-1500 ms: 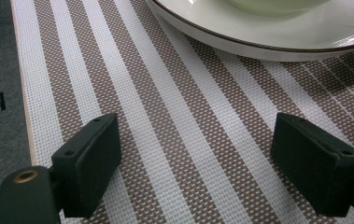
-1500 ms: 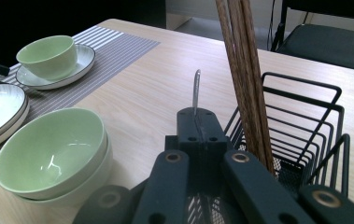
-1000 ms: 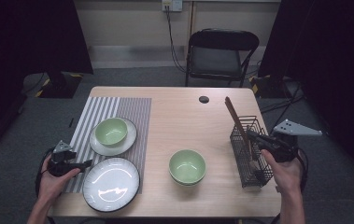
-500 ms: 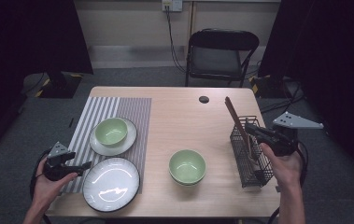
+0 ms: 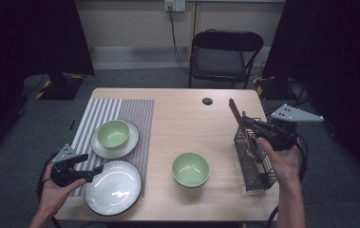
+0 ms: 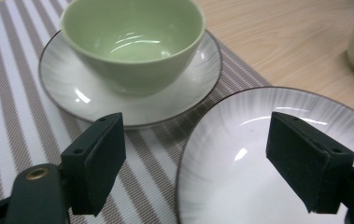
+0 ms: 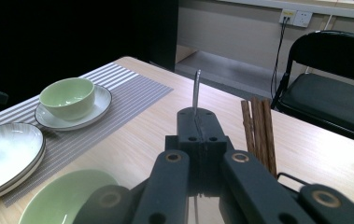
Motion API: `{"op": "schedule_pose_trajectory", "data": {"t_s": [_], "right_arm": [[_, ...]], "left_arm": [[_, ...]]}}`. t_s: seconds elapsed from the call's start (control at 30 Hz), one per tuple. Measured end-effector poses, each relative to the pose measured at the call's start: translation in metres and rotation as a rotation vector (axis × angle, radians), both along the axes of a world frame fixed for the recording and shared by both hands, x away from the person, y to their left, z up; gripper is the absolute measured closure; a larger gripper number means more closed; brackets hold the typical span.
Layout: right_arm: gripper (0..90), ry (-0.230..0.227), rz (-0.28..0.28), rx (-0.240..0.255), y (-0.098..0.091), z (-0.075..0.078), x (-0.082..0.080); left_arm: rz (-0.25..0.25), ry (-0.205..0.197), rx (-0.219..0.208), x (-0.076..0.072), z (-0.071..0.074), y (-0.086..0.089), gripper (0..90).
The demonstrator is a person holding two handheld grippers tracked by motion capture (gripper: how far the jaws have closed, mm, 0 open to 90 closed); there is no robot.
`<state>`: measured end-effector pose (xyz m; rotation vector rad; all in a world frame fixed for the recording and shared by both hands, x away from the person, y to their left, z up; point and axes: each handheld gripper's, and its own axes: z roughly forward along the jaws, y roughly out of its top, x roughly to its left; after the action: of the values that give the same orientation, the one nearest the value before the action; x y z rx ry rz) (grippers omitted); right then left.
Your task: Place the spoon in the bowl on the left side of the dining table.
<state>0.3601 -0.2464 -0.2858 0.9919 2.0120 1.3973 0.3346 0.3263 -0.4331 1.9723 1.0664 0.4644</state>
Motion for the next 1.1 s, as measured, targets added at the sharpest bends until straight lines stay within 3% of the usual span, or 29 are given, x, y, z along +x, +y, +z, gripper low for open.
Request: {"op": "schedule_pose_trajectory", "data": {"t_s": [0.23,0.37,0.6,1.1], "right_arm": [[90.0,-0.015,0.024,-0.003,0.009,0.006,0.002],[90.0,-0.02,0.039,-0.001,0.016,0.007,0.004],[90.0,-0.016,0.069,0.015,0.032,0.007,0.012],[90.0,0.017,0.142,0.035,0.064,-0.002,0.027]], "left_arm": [[-0.029,-0.032,0.021,0.006,0.0,-0.014,21.9],[-0.043,-0.036,0.009,0.009,0.001,-0.021,21.9],[-0.077,-0.016,-0.019,0.015,0.004,-0.036,21.8],[-0.141,-0.022,-0.045,0.025,0.012,-0.066,21.7]]}}
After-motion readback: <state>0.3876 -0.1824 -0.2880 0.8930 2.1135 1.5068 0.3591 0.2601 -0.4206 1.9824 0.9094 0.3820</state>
